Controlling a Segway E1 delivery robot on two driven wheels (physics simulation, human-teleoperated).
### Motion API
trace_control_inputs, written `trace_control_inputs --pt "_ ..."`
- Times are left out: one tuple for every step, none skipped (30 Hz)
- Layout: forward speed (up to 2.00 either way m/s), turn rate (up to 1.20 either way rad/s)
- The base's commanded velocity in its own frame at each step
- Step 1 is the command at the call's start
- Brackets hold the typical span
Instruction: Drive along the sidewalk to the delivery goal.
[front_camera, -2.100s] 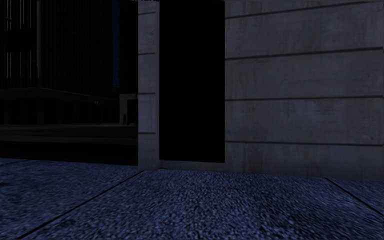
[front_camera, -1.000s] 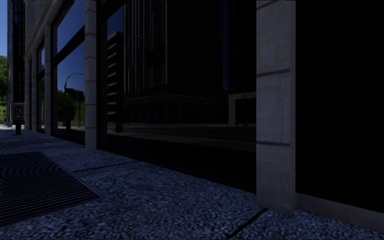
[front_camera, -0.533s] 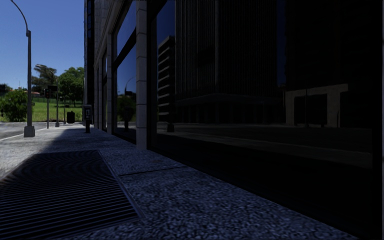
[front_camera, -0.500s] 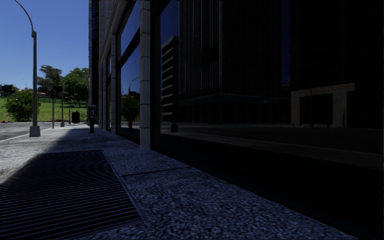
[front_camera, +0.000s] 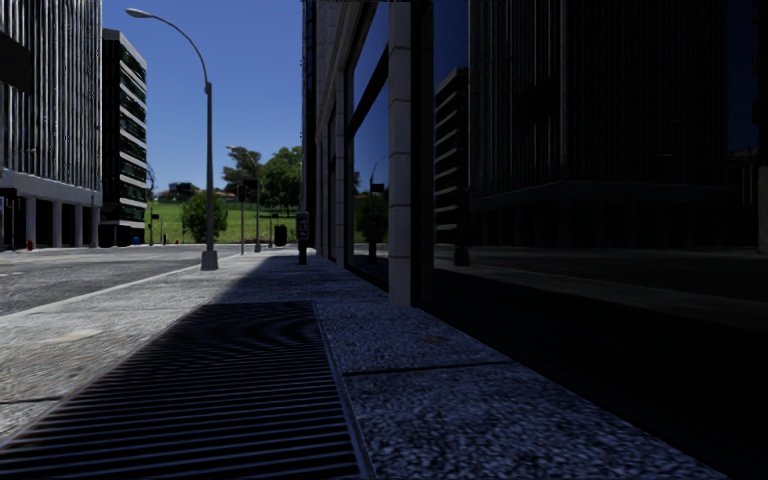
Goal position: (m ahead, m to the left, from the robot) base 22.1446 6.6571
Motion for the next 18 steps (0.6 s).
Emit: trace_control_inputs --pt "1.25 0.67" --pt "1.25 0.67" --pt "1.25 0.67" --pt "1.25 0.67" --pt "1.25 0.67" --pt "1.25 0.67" --pt "1.26 0.67" --pt "1.26 0.67" --pt "1.26 0.67" --pt "1.26 0.67" --pt "1.26 0.67" --pt "1.27 0.67" --pt "1.27 0.67" --pt "1.27 0.67" --pt "1.28 0.67" --pt "1.29 0.67" --pt "1.29 0.67" --pt "1.29 0.67"
